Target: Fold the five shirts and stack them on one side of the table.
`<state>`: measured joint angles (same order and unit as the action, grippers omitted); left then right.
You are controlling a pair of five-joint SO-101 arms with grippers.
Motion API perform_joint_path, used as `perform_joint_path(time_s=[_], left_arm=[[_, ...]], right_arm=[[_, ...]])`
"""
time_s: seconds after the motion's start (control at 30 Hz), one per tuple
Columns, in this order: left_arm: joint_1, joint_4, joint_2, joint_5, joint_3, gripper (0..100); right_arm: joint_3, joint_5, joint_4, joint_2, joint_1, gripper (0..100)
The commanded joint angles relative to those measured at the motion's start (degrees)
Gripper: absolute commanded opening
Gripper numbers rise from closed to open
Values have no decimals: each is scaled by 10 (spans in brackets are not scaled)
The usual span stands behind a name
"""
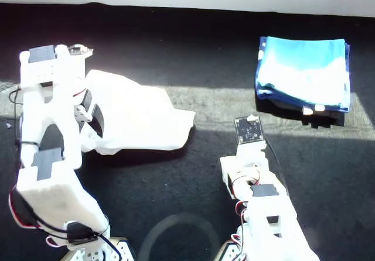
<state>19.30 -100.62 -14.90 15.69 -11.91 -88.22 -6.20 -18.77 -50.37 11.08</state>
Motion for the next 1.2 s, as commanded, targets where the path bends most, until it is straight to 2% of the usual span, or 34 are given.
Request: perform_joint_path(time_s=[0.0, 0.1, 0.2, 0.4, 0.7, 0.9, 0.97, 1.03, 1.17], left_arm=[[-40, -7, 128, 0, 41, 224], [-95, -4, 200, -3, 104, 224], [-132, 25, 216, -27, 153, 224], [-137, 170, 216, -73, 220, 224], [-138, 278, 204, -71, 291, 224], [-134, 279, 138, -71, 256, 211], [-134, 276, 135, -71, 236, 140], [-136, 262, 135, -71, 215, 24], [-137, 231, 135, -71, 178, 8]], right_arm=[[2, 5, 9, -9, 4, 16], [2, 5, 9, -9, 4, 16], [2, 5, 9, -9, 4, 16], [2, 5, 9, -9, 4, 16], [2, 5, 9, -9, 4, 16], [2, 5, 9, -9, 4, 16], [2, 5, 9, -9, 4, 16], [2, 5, 9, -9, 4, 16], [2, 5, 9, -9, 4, 16]])
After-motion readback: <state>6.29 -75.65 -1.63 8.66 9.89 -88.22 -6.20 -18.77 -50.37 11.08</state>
